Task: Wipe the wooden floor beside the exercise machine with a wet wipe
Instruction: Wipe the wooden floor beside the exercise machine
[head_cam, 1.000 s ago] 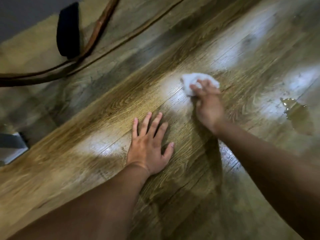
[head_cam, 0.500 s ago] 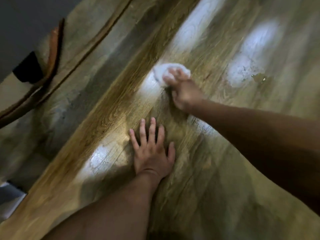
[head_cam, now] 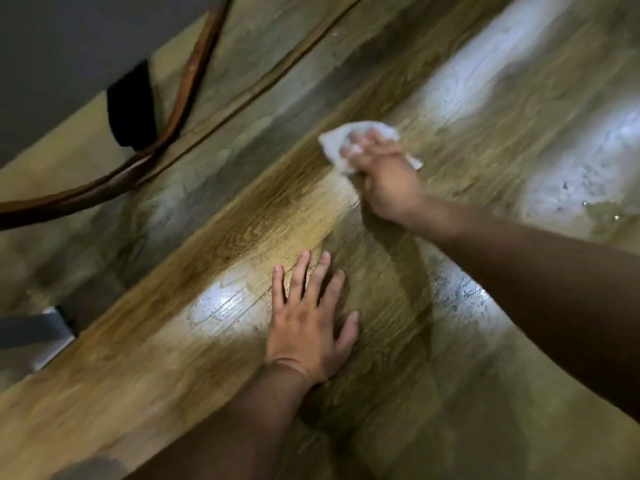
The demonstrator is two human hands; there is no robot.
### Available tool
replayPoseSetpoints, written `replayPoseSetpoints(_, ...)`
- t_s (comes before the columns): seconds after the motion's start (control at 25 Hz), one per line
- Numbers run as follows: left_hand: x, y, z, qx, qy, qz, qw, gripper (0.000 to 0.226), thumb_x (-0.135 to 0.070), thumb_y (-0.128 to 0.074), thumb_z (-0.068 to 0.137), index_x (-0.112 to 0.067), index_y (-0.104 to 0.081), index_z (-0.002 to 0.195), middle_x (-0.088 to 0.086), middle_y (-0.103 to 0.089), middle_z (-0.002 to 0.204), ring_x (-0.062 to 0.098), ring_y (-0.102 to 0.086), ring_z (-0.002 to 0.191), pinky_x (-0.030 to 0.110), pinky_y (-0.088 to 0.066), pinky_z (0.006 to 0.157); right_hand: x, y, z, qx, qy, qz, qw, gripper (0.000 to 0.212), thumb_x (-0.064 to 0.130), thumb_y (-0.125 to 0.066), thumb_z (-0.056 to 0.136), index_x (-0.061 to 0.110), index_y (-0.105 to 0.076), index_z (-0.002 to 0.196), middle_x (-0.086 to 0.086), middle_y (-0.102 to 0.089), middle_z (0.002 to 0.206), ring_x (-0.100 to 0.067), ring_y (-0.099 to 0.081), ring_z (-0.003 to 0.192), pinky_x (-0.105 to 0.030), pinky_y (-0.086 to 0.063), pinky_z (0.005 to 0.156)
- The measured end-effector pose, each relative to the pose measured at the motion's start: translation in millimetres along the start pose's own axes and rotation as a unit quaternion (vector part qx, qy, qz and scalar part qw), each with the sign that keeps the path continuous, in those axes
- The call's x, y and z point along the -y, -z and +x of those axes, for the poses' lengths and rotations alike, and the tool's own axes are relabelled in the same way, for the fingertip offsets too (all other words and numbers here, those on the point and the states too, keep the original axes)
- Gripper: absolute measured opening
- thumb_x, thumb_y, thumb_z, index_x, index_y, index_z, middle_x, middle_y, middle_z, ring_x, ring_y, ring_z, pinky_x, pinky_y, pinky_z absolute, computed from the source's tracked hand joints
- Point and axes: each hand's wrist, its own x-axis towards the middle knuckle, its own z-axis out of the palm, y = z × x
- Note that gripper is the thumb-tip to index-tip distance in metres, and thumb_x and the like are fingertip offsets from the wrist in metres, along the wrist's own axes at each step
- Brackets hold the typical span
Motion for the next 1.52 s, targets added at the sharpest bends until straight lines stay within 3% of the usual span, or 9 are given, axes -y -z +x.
replayPoseSetpoints(0.16,-6,0,-1,-0.053,0.006,-0.035,0.998,0.056,-0.052,-0.052,0.083,-0.018,-0.060,0.127,0.007,-0.051,0.143,0.032,-0.036,0.141,0.059,-0.021,0.115,37,-34,-29,0.128,0.336,-0.037,0.932,0.060,0.013,-0.046,0.079,0.017,-0.057,0.137,-0.011,-0.044,0.152,-0.036,-0.034,0.143,-0.052,-0.025,0.118)
replayPoseSetpoints(0.32,1,17,37,-0.106,0.048,-0.067,0.991,0.047,-0.049,-0.051,0.082,-0.016,-0.062,0.114,0.004,-0.061,0.121,0.029,-0.053,0.116,0.051,-0.035,0.103,-55,20,23,-0.003,0.081,-0.044,0.996,0.054,0.017,-0.045,0.094,0.027,-0.043,0.147,-0.008,-0.028,0.161,-0.030,-0.031,0.145,-0.038,-0.026,0.120)
replayPoseSetpoints(0.48,5,19,114,-0.105,0.120,-0.083,0.984,0.051,-0.043,-0.049,0.087,-0.017,-0.052,0.130,0.005,-0.045,0.145,0.026,-0.035,0.138,0.054,-0.013,0.119,-86,55,36,-0.072,-0.096,-0.016,0.993,0.053,0.016,-0.044,0.093,0.016,-0.046,0.146,-0.014,-0.029,0.159,-0.032,-0.028,0.146,-0.029,-0.017,0.119)
replayPoseSetpoints(0.72,-3,-5,124,-0.119,0.148,-0.083,0.978,0.045,-0.030,-0.048,0.089,-0.003,-0.047,0.125,0.020,-0.045,0.143,0.034,-0.027,0.145,0.059,-0.008,0.119,3,-15,-15,0.034,0.173,-0.074,0.982,0.070,0.030,-0.016,0.084,0.017,-0.042,0.148,-0.008,-0.033,0.159,-0.031,-0.024,0.148,-0.043,-0.016,0.121)
replayPoseSetpoints(0.92,-6,3,128,-0.072,0.140,-0.069,0.985,0.037,-0.033,-0.043,0.090,-0.013,-0.050,0.119,0.017,-0.038,0.149,0.033,-0.018,0.147,0.059,-0.002,0.119,-143,60,55,-0.051,-0.135,-0.076,0.987,0.060,0.009,-0.045,0.091,0.028,-0.040,0.148,-0.008,-0.025,0.161,-0.032,-0.028,0.146,-0.039,-0.023,0.122)
replayPoseSetpoints(1.04,-3,3,129,-0.067,0.138,-0.061,0.986,0.044,-0.035,-0.039,0.089,-0.014,-0.048,0.127,0.018,-0.035,0.150,0.034,-0.015,0.148,0.060,-0.001,0.119,-138,67,56,-0.086,-0.187,-0.044,0.978,0.058,0.004,-0.049,0.087,0.018,-0.046,0.143,-0.014,-0.029,0.159,-0.036,-0.027,0.145,-0.039,-0.023,0.121)
replayPoseSetpoints(1.16,-3,2,131,-0.069,0.135,-0.054,0.987,0.049,-0.035,-0.038,0.088,-0.014,-0.047,0.131,0.019,-0.035,0.151,0.035,-0.016,0.147,0.062,-0.003,0.118,-58,23,8,-0.061,-0.037,0.033,0.997,0.056,-0.001,-0.042,0.091,0.010,-0.045,0.145,-0.016,-0.033,0.157,-0.035,-0.025,0.147,-0.038,-0.011,0.122)
replayPoseSetpoints(1.32,-1,0,129,-0.076,0.126,-0.070,0.987,0.039,-0.033,-0.039,0.087,-0.014,-0.050,0.120,0.019,-0.037,0.150,0.036,-0.019,0.147,0.063,-0.006,0.117,-38,1,-34,0.019,0.207,-0.097,0.973,0.066,0.021,-0.025,0.081,0.018,-0.050,0.142,-0.008,-0.042,0.153,-0.027,-0.034,0.144,-0.044,-0.025,0.116)
replayPoseSetpoints(1.52,-2,1,130,-0.078,0.123,-0.061,0.987,0.049,-0.033,-0.038,0.088,-0.014,-0.048,0.132,0.018,-0.034,0.152,0.035,-0.016,0.148,0.061,-0.002,0.118,-183,95,25,-0.069,-0.172,-0.034,0.982,0.064,0.018,-0.036,0.083,0.014,-0.044,0.146,-0.015,-0.029,0.159,-0.030,-0.027,0.147,-0.034,-0.019,0.123)
